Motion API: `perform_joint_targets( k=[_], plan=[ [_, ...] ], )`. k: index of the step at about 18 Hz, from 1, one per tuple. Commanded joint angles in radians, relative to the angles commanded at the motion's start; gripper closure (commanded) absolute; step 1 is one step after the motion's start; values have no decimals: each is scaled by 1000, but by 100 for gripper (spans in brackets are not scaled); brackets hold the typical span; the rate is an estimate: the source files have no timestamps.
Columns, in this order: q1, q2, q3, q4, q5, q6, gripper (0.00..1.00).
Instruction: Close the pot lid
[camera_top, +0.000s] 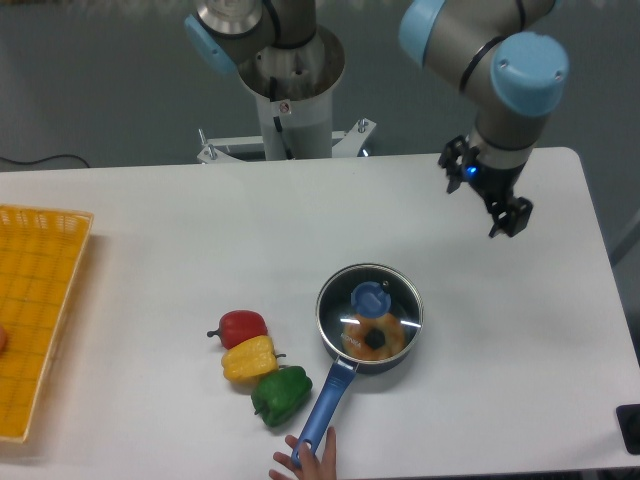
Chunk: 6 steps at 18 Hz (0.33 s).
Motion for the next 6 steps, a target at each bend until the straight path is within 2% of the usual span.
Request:
perform_joint_targets(
  k=[2,6],
  plan=[
    [54,0,0,1,-2,109,0],
    [75,0,0,8,-3,124,0]
  ],
)
